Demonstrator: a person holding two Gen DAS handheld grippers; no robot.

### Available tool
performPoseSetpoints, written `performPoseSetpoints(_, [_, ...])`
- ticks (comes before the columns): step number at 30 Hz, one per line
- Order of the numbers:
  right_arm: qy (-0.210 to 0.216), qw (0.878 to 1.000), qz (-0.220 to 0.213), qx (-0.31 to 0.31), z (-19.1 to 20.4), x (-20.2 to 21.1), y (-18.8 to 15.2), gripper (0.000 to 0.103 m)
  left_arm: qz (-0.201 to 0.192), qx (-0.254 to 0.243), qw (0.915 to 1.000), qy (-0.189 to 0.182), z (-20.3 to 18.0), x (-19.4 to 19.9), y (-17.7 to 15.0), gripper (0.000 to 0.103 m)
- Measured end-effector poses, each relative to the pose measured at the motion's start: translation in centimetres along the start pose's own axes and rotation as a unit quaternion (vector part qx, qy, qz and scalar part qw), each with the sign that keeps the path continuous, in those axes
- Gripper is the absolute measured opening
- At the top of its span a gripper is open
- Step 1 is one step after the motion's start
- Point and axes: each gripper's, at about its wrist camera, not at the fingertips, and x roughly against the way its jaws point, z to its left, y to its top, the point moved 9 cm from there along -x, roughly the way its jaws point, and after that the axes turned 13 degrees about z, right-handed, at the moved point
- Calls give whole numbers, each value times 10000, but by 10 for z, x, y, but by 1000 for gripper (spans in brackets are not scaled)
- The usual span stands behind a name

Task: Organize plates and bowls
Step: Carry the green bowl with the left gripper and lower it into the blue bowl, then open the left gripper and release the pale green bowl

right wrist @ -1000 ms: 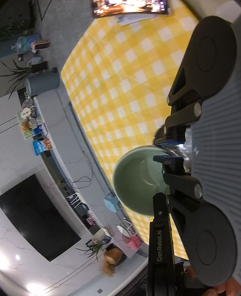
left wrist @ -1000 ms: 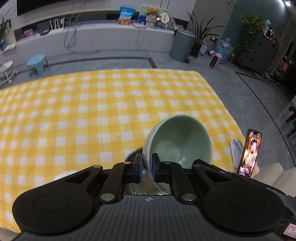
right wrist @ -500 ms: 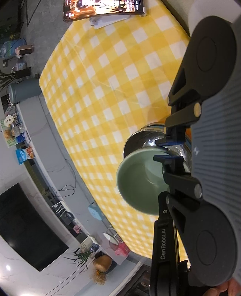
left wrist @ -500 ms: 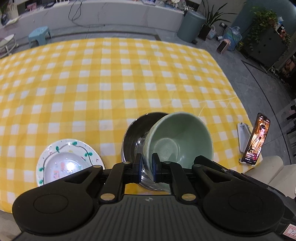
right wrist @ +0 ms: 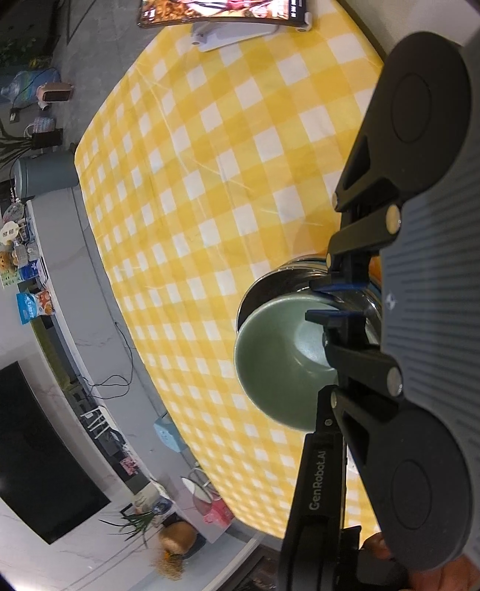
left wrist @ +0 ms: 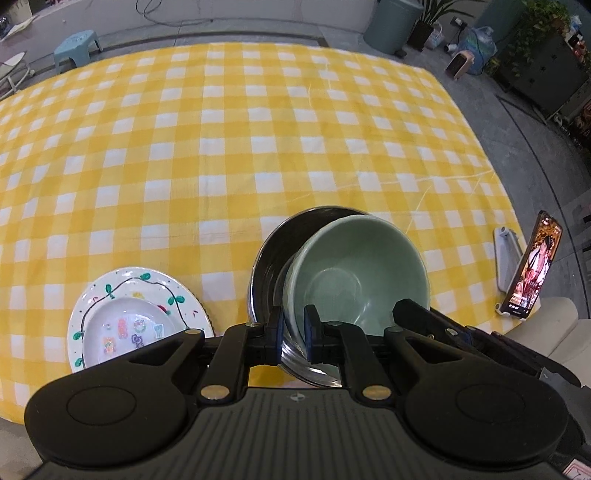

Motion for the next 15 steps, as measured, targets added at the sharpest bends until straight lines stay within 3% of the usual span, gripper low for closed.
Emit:
performPoseSetpoints(6, [-72, 9999, 69, 51, -1, -5, 3, 8, 176, 36, 9998, 5, 2, -5, 3, 13])
performPoseSetpoints(15, [-63, 10000, 65, -3, -3, -6, 3, 9, 124, 6, 9999, 67, -1, -7, 6, 15])
